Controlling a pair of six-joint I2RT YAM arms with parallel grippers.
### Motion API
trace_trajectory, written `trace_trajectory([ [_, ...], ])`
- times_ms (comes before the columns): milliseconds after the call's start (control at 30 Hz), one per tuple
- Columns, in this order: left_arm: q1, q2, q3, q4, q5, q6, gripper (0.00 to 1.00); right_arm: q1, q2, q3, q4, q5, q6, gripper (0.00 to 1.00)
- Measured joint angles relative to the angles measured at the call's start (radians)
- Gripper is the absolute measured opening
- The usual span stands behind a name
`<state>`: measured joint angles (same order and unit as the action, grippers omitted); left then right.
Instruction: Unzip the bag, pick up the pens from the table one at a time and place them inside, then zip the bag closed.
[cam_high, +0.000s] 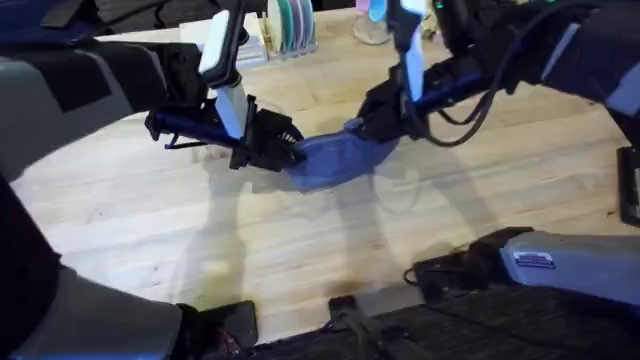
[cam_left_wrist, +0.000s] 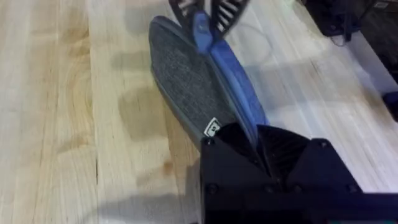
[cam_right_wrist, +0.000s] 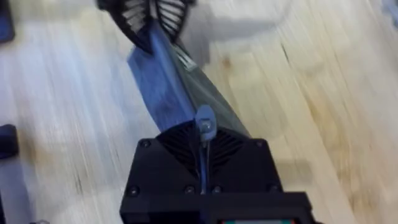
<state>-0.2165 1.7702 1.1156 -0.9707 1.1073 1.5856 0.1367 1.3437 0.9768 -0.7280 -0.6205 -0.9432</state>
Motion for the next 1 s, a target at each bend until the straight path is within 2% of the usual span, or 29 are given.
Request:
trace_trajectory([
  [233, 0.004, 0.0, 0.0, -0.007, -0.011, 0.0, 0.043, -0.154, 0.007, 0.0, -0.048, 0.056, -0.005, 0.034],
  [533, 0.008, 0.003, 0.0, -0.011, -0.048, 0.0, 0.044, -0.331, 0.117, 0.0, -0.044, 0.13, -0.008, 0.034],
  [733, 0.01, 0.003, 0.0, -0.013, -0.061, 0.0, 0.044, -0.378, 0.185, 0.0, -0.038, 0.155, -0.008, 0.033],
  [1000, 0.011, 0.003, 0.0, -0.013, -0.072, 0.0, 0.044, -0.391, 0.18, 0.0, -0.029, 0.177, -0.012, 0.032],
])
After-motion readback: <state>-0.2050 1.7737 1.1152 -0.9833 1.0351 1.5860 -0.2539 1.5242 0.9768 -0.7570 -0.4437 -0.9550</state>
